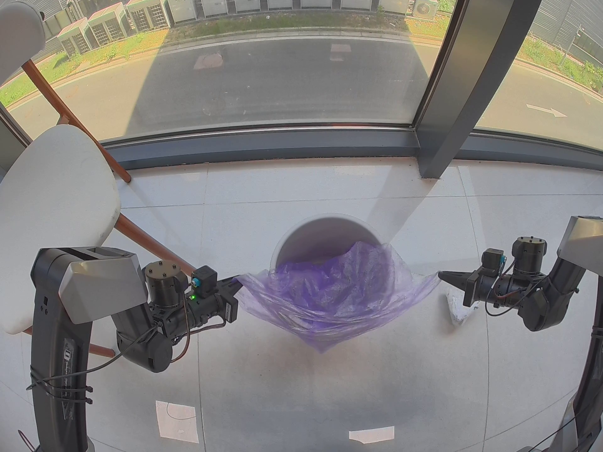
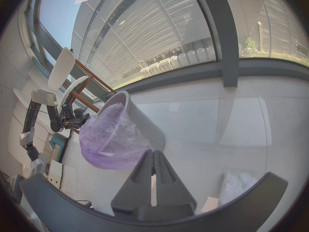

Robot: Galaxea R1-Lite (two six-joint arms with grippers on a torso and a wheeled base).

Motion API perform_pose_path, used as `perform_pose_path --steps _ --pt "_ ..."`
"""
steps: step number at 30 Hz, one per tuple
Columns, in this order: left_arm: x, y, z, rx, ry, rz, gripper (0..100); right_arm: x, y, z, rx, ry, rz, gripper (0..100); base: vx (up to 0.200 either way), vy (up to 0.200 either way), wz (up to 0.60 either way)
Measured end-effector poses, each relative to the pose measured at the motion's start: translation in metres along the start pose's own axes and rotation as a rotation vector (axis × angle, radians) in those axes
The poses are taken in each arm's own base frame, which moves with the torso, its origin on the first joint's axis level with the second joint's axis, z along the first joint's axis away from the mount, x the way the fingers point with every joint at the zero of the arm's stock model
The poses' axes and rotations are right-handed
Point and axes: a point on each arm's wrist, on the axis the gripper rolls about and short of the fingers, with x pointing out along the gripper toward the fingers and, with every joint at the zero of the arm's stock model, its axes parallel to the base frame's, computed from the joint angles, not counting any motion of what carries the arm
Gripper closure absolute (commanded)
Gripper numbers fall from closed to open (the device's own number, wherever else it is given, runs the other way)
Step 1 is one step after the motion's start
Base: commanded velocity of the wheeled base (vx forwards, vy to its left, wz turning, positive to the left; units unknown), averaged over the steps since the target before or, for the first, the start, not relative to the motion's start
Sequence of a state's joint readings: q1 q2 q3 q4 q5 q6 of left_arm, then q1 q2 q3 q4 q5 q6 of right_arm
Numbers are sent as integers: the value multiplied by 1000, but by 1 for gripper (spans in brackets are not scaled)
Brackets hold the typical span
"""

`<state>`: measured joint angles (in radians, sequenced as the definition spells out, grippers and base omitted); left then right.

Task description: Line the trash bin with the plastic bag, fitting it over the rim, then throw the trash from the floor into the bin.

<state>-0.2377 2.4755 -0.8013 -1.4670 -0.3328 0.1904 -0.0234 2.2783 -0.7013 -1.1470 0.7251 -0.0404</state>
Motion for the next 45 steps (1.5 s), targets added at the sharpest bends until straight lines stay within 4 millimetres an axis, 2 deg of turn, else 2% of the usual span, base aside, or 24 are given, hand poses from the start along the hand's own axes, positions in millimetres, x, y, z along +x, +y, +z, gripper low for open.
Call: perform_pose_path --steps 9,16,31,45 --pt "-20 -9 -10 -23 56 -55 100 -21 12 -22 62 70 19 100 0 0 0" --pt "-21 -7 -10 -22 56 -44 100 -23 14 -27 55 86 22 100 0 0 0" --pt "-14 2 -4 -4 14 -16 100 12 -14 -28 9 51 -7 100 0 0 0" --pt "-11 3 -9 28 18 -13 100 28 -16 -29 -5 47 -17 100 0 0 0"
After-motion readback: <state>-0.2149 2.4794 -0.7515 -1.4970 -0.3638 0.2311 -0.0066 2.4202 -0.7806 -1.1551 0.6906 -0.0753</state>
